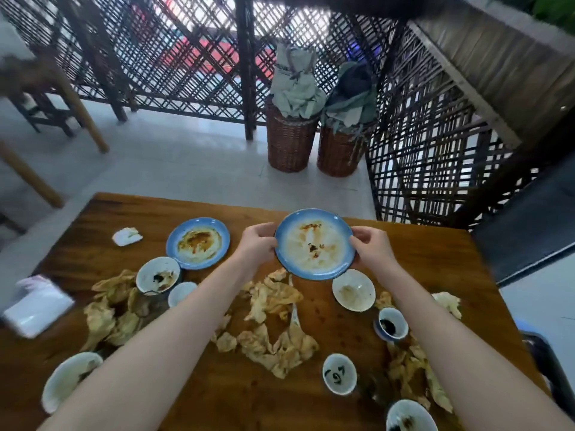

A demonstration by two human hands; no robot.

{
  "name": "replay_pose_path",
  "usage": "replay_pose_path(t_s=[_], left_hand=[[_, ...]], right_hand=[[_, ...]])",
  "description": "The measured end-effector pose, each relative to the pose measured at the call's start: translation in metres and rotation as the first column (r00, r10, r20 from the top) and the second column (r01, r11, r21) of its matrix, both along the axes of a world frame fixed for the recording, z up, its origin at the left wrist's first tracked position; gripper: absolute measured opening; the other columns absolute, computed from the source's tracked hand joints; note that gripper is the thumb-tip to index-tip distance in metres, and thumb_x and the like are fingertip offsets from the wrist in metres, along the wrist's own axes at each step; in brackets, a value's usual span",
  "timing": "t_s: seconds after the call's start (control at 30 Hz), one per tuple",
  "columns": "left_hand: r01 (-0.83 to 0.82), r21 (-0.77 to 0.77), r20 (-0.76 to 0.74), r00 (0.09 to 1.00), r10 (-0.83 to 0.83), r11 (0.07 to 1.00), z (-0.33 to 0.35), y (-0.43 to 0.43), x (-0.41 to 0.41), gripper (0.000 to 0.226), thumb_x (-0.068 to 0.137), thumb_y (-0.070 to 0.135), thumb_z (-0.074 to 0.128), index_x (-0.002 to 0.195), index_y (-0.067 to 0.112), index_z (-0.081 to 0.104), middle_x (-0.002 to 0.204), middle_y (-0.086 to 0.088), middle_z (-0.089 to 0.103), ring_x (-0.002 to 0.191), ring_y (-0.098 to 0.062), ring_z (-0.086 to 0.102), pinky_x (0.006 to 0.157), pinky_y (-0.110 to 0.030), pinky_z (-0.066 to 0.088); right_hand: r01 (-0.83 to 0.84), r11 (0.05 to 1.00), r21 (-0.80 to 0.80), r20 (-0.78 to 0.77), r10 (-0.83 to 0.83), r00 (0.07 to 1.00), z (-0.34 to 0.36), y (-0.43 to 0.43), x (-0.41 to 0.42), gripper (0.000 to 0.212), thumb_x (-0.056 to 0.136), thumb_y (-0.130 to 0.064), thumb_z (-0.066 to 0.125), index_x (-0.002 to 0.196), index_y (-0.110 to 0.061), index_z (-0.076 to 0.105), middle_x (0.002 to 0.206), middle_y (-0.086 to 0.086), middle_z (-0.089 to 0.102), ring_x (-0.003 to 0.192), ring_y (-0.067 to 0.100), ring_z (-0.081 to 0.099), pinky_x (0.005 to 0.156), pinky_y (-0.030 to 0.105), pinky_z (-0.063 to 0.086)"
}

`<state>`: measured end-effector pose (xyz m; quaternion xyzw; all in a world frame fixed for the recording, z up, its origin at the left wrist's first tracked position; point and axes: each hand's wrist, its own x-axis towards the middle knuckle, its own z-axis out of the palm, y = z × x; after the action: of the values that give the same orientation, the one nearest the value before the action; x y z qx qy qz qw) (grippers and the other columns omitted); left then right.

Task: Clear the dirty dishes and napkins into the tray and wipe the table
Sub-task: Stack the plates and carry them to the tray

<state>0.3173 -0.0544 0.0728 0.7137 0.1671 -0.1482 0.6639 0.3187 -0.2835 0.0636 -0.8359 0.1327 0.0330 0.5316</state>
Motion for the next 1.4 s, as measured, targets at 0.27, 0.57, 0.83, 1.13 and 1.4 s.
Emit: replay_pose_path(t_s=[0.27,0.57,0.83,1.13,1.4], left_hand=[[-0.046,-0.041,-0.019,0.999,0.045,0.998,0.004,0.120,-0.017,0.054,0.088,-0.012,0.049,0.140,0.002,0.045,0.133,-0.012,0.054,0.115,-0.031,0.058,0.094,-0.042,0.051],[-0.097,-0.053,-0.061,0.994,0.094,0.994,-0.012,0.228,0.003,0.061,0.084,-0.017,0.055,0.140,0.004,0.041,0.114,-0.008,0.062,0.095,-0.019,0.063,0.071,-0.026,0.056],[-0.008,0.010,-0.135,0.991,0.009,1.000,-0.051,0.264,0.039,0.073,0.085,-0.007,0.060,0.149,0.007,0.028,0.142,-0.014,0.047,0.120,-0.028,0.053,0.084,-0.035,0.055],[0.076,0.072,-0.168,0.984,-0.063,0.994,-0.096,0.266,0.076,0.070,0.087,-0.010,0.051,0.150,0.005,0.026,0.146,-0.014,0.043,0.131,-0.027,0.044,0.101,-0.037,0.046],[0.083,0.207,-0.148,0.988,-0.053,0.975,-0.121,0.272,0.084,0.069,0.086,-0.006,0.055,0.148,0.011,0.033,0.143,-0.009,0.048,0.132,-0.023,0.044,0.099,-0.033,0.042]], right_hand=[[-0.045,0.999,-0.011,-0.041,0.044,0.998,0.003,0.120,-0.006,0.028,0.094,-0.008,0.055,0.122,-0.004,0.059,0.091,-0.001,0.064,0.074,0.012,0.063,0.060,0.038,0.060],[-0.042,0.999,0.030,-0.060,0.044,0.997,-0.021,0.230,0.018,0.027,0.093,-0.005,0.057,0.119,-0.005,0.061,0.079,-0.017,0.059,0.060,-0.001,0.060,0.047,0.018,0.052],[-0.066,0.998,-0.024,-0.120,0.062,0.991,-0.057,0.265,0.055,0.044,0.093,-0.011,0.058,0.136,-0.005,0.048,0.127,0.007,0.059,0.109,0.018,0.057,0.081,0.032,0.055],[-0.033,0.999,0.007,-0.187,0.034,0.982,-0.099,0.268,0.085,0.040,0.093,-0.009,0.058,0.133,-0.008,0.052,0.105,-0.011,0.058,0.095,0.006,0.055,0.082,0.024,0.050],[-0.123,0.992,0.020,-0.242,0.124,0.962,-0.120,0.273,0.093,0.043,0.091,-0.013,0.062,0.133,-0.012,0.052,0.108,-0.017,0.060,0.082,-0.010,0.054,0.068,0.011,0.044]])
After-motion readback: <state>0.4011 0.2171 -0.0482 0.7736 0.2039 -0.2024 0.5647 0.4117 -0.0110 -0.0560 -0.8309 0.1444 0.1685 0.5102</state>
